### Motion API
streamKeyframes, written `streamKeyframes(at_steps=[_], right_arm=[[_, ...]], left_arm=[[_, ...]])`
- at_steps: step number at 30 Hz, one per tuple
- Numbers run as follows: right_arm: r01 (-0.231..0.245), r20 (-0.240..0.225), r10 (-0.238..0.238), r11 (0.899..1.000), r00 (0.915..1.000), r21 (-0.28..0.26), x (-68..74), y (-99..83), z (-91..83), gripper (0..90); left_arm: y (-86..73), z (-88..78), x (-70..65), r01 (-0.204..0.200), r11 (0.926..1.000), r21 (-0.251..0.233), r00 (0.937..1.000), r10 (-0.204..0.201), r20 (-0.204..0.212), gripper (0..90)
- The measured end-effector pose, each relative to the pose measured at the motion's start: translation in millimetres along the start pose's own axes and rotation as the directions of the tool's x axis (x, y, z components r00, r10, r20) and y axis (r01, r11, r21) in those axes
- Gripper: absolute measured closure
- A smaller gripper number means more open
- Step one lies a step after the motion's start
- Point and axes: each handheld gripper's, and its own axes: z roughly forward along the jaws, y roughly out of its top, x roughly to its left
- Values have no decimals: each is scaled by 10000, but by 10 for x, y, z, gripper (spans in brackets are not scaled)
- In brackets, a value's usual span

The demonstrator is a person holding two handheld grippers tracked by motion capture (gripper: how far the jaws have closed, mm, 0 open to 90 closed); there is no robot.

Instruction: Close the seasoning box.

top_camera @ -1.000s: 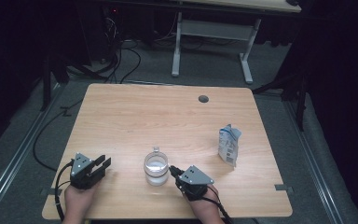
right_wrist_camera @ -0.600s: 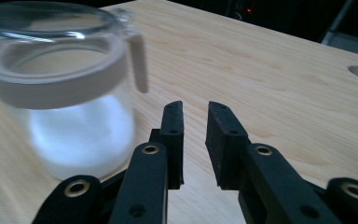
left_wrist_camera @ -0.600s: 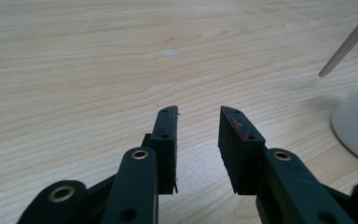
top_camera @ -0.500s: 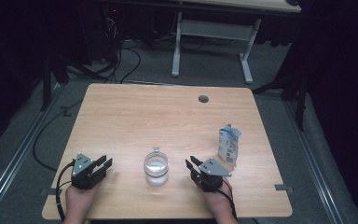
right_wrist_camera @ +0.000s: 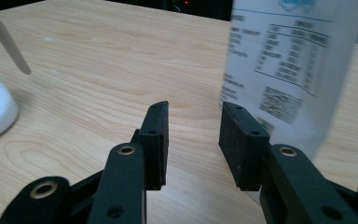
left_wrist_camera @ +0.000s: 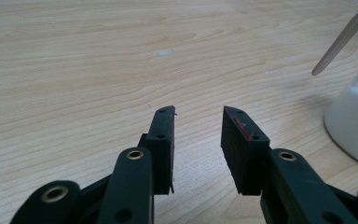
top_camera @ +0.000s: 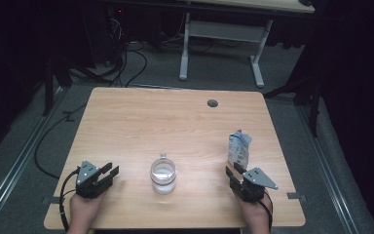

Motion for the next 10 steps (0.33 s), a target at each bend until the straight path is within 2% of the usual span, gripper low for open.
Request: streamKeyframes(at_steps=[10], right_arm=[[-10, -100, 10, 10000, 9999, -3, 10, -2, 19, 618]], left_arm=[[2, 8, -17, -23, 10000, 5, 10000, 23, 11, 647]])
